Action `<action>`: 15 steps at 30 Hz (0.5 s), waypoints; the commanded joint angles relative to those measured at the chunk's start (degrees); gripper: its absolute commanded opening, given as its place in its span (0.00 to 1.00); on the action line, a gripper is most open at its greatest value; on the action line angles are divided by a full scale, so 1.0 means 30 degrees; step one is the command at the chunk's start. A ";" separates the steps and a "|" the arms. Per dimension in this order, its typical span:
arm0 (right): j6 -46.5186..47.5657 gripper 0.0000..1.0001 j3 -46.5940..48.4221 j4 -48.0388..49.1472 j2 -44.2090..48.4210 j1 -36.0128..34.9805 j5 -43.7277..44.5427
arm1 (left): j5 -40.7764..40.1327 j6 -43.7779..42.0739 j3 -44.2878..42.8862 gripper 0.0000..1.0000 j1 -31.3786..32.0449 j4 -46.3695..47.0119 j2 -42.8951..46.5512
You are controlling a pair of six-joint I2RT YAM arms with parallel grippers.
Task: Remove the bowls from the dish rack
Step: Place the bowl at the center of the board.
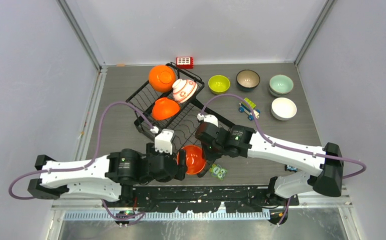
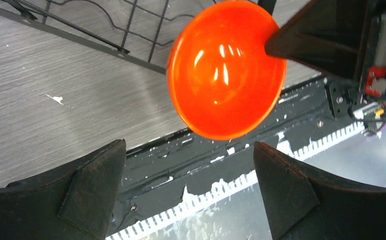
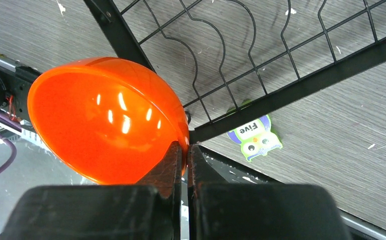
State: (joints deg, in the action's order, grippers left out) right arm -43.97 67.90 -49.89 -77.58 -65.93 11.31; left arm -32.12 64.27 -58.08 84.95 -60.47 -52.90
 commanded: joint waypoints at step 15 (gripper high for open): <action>-0.1132 0.01 0.1363 -0.0648 0.0899 -0.1400 -0.0117 | -0.4017 0.3048 -0.0619 0.64 0.0337 -0.0960 -0.1932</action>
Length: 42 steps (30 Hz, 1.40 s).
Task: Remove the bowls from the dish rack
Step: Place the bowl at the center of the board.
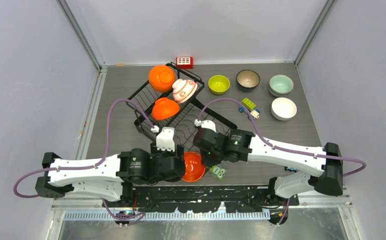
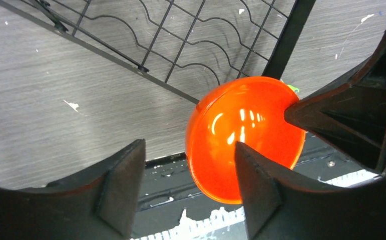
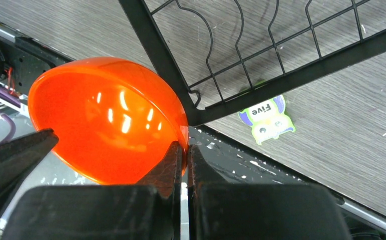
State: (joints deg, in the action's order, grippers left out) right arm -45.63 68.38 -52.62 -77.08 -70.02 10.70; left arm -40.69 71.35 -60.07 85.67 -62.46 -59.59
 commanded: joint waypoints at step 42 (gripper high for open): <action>-0.2676 0.66 -0.2868 0.0525 0.5419 0.4532 0.4214 | -0.2281 0.2350 0.1898 0.00 0.0096 -0.2800 0.4608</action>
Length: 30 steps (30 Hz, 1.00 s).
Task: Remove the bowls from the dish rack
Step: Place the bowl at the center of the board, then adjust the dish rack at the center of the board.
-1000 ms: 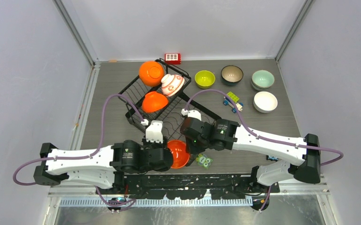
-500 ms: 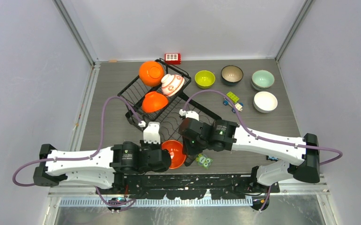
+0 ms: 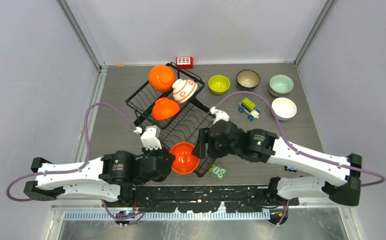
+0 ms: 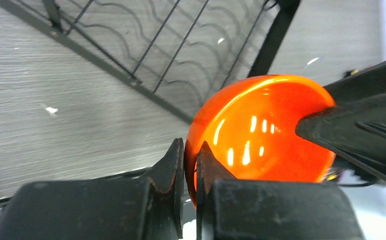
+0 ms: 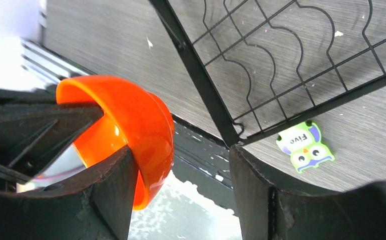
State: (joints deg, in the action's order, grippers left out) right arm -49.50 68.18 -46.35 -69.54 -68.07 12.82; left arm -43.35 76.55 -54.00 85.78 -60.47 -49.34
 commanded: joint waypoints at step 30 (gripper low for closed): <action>-0.1410 0.84 -0.9448 0.4880 0.2935 1.1701 0.1791 | -0.4074 0.3713 -0.2421 0.00 0.0060 -1.1150 0.3587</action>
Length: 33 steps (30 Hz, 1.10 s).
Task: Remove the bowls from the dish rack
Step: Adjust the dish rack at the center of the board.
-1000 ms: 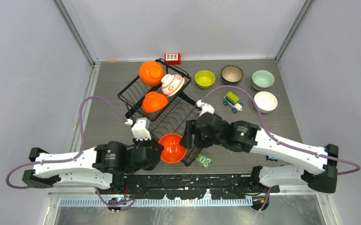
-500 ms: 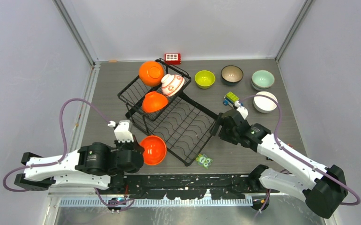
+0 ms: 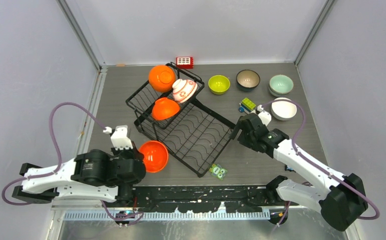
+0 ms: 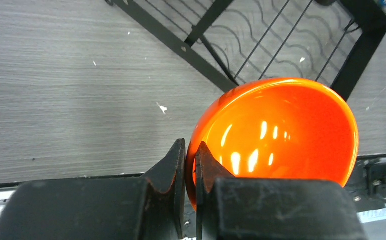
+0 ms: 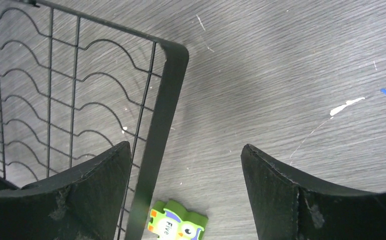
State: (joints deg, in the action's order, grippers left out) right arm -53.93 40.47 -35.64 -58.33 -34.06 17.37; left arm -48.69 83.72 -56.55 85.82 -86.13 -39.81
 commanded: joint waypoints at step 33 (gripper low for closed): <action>0.1068 0.63 -0.2262 0.4168 -0.2112 0.5879 -0.3036 | -0.6743 -0.4294 -0.7197 0.00 0.0045 -0.1824 -0.1250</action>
State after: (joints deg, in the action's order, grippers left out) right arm -53.58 34.72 -19.92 -68.12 -17.08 8.14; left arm -62.00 80.49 -74.24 85.82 -91.07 -41.32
